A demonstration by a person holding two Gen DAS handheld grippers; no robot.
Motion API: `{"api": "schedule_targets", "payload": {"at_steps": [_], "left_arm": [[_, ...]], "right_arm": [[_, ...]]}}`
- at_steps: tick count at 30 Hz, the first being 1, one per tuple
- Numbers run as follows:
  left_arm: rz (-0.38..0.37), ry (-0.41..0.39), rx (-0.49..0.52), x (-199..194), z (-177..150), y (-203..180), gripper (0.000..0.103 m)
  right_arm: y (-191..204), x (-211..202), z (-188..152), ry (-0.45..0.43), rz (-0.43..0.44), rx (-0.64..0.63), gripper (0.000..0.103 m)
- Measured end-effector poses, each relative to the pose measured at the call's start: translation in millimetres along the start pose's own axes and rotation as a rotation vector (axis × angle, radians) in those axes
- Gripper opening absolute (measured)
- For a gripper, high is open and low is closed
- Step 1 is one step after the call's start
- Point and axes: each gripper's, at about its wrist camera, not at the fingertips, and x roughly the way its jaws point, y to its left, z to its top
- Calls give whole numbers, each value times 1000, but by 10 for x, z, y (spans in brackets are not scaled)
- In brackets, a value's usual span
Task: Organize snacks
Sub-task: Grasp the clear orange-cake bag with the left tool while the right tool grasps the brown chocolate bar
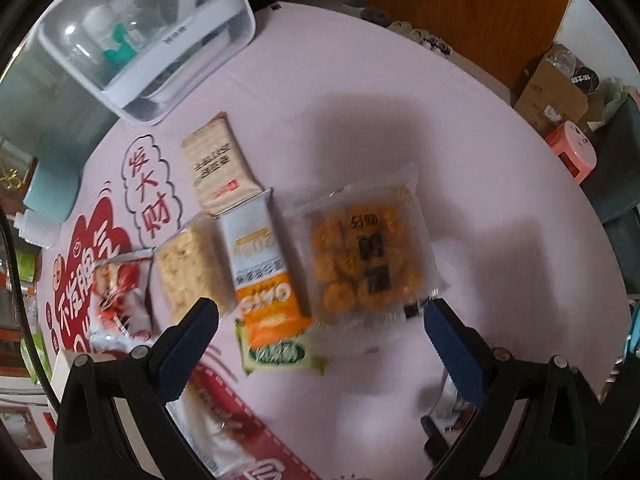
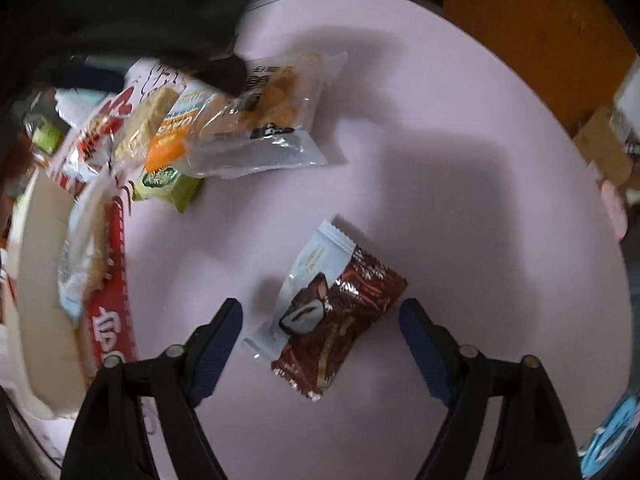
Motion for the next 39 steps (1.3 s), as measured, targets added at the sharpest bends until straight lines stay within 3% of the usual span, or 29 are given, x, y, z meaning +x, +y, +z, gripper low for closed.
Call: {"api": "schedule_targets", "payload": {"at_steps": [2, 7, 15, 21, 26, 30, 33, 39], "left_arm": [[-16, 19, 0, 91, 75, -50, 102], [-27, 64, 16, 291, 222, -194, 102], [-50, 126, 12, 525, 341, -342, 100], [28, 124, 61, 591, 338, -519, 90], [109, 133, 112, 672, 300, -575, 90], [18, 167, 14, 738, 265, -362, 92], [-72, 186, -62, 760, 215, -226, 81], [-58, 204, -85, 709, 90, -195, 76]], "right_arm": [[42, 1, -30, -21, -45, -50, 58], [-18, -22, -94, -32, -26, -90, 49], [-155, -55, -187, -19, 2, -100, 47], [-130, 41, -61, -7, 19, -94, 47], [-136, 97, 34, 8, 37, -85, 47], [-184, 78, -3, 5, 35, -95, 47], [-161, 80, -23, 7, 34, -103, 47], [-117, 14, -11, -4, 38, -123, 46]]}}
